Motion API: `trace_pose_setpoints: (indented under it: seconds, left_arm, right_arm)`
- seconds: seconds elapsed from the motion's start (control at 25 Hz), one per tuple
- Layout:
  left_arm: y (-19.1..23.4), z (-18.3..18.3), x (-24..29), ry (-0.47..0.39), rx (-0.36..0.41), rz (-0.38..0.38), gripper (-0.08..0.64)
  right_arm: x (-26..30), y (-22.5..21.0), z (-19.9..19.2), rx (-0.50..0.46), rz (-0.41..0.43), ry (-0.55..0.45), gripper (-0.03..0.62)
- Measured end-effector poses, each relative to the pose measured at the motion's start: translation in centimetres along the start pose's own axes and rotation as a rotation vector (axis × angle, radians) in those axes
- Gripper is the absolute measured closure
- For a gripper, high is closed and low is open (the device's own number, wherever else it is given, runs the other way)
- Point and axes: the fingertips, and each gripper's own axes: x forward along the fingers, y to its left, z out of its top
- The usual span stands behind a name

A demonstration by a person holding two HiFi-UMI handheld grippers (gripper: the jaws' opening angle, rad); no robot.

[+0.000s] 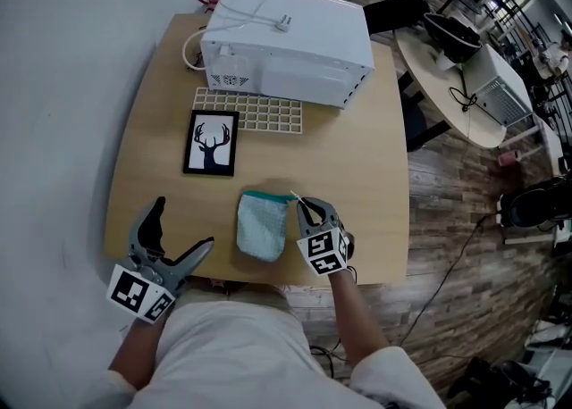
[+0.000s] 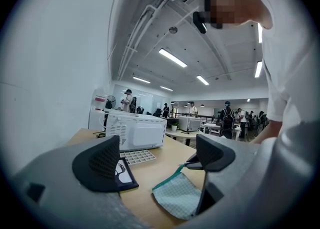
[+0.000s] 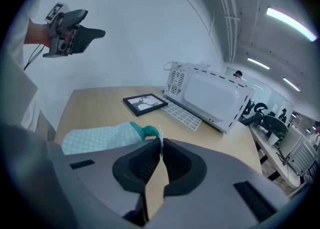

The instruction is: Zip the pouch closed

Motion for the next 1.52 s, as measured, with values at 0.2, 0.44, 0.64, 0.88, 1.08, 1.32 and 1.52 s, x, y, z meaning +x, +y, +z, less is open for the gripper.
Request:
trace_pose_setpoints:
  seconds: [0.2,0.44,0.64,0.88,1.08,1.32,1.52]
  left_arm:
    - [-1.1,-0.1,1.1,-0.004,-0.029,-0.079,0.086]
    - [-3.4,-0.3,2.7,0.005,-0.079,-0.265,0.134]
    - [-4.3,0.5,4.0,-0.016,-0.111,-0.383,0.199]
    - [-7.7,2.8,4.9,-0.026,-0.098,-0.649,0.308]
    - [-10.1,4.4,5.5,0.006,-0.081,-0.821,0.355]
    - [-11.5,6.4,5.7,0.002,-0.12,-0.946,0.417]
    - [-12.9,6.3,5.6,0.07,-0.109,-1.079,0.43]
  right_arm:
    - [-2.7,1.3,4.2,-0.014,0.012,-0.115,0.574]
    - [-6.6,2.4,8.8,-0.03,0.032,-0.232,0.572]
    - [-9.8,2.7,12.1,-0.121,0.052,-0.298,0.574]
    - [-14.0,2.7,15.8,-0.217,0.104,-0.361,0.574]
    - [-16.8,2.5,18.0,-0.243,0.116,-0.385,0.574]
    - [-19.4,3.7,19.2,-0.25,0.134,-0.413,0.574]
    - [-20.3,4.2,19.5,-0.239,0.136,-0.423,0.574]
